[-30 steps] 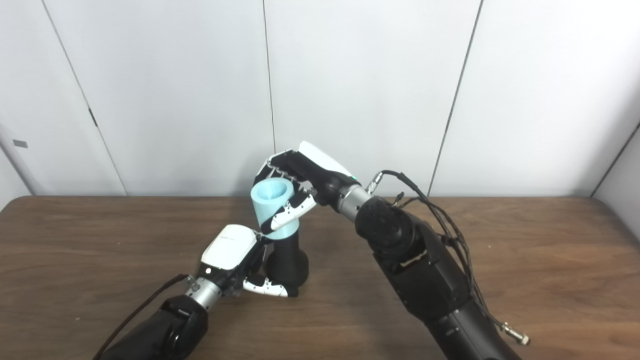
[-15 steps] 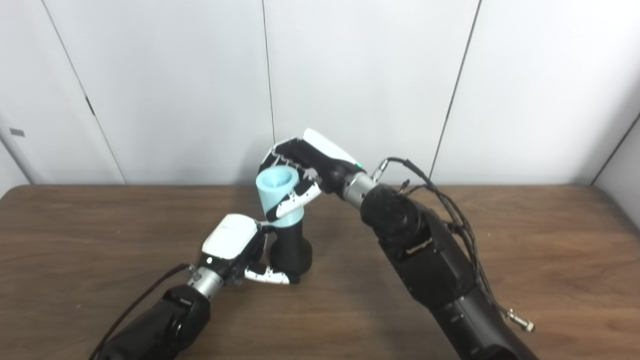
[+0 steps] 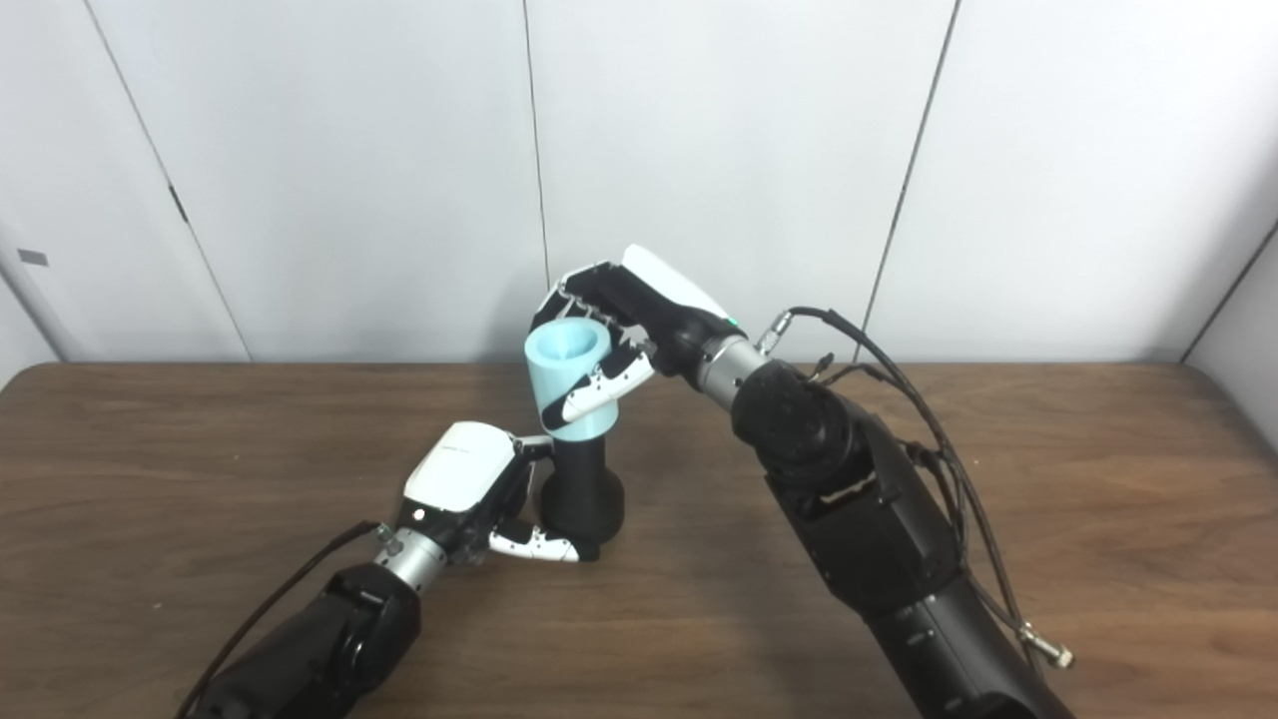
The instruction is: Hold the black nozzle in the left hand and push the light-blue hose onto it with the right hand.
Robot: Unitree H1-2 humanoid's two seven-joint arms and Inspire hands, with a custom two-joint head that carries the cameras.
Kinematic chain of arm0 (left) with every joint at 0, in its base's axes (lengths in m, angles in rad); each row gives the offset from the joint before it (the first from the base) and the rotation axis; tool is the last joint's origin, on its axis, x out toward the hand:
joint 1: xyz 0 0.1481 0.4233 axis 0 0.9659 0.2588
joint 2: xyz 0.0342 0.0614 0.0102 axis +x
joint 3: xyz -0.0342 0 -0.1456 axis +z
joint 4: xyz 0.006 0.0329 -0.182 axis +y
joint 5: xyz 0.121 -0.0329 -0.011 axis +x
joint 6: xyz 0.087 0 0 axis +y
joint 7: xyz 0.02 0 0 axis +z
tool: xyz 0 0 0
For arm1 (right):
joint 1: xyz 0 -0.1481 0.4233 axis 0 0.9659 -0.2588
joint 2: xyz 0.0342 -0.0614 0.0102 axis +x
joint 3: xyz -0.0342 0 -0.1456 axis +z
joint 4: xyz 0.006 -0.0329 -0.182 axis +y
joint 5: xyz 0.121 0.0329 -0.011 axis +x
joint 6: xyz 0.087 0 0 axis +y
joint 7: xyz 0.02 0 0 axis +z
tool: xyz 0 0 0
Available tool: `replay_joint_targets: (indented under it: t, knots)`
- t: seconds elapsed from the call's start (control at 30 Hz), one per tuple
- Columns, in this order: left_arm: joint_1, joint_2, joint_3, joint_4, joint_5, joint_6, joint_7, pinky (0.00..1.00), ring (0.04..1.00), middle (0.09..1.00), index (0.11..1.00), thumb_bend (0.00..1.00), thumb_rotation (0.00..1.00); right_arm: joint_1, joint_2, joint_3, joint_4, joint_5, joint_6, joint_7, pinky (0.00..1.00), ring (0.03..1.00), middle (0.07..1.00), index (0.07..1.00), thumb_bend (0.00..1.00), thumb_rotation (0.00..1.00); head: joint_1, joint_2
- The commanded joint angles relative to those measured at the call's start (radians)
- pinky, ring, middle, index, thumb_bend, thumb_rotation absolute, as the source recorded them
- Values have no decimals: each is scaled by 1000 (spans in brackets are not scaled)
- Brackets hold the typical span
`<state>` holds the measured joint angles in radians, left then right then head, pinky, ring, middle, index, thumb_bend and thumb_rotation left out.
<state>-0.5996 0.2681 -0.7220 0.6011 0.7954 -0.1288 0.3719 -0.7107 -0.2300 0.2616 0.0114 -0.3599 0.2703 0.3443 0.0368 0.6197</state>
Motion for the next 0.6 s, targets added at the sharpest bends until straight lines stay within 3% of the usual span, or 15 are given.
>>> replay_joint_targets:
  t: [0.0,0.23,0.37,0.57]
  knots:
    - [156,-41,-83,63,34,-15,-134,300,397,438,531,497,0,-40,17,-30,-48,15,-7,-36,327,415,467,524,516,0,0,1]
    - [154,-36,-84,52,39,0,-147,296,390,441,532,498,0,-33,24,-41,-66,-5,3,-34,331,415,473,522,516,0,1,10]
    - [154,-40,-80,53,37,2,-147,306,398,439,531,497,0,-24,7,-43,-63,9,-24,-21,333,417,471,521,516,0,1,11]
    - [155,-41,-77,53,35,1,-153,308,386,440,535,497,0,7,6,-38,-80,12,-2,-16,343,420,470,517,517,0,9,17]
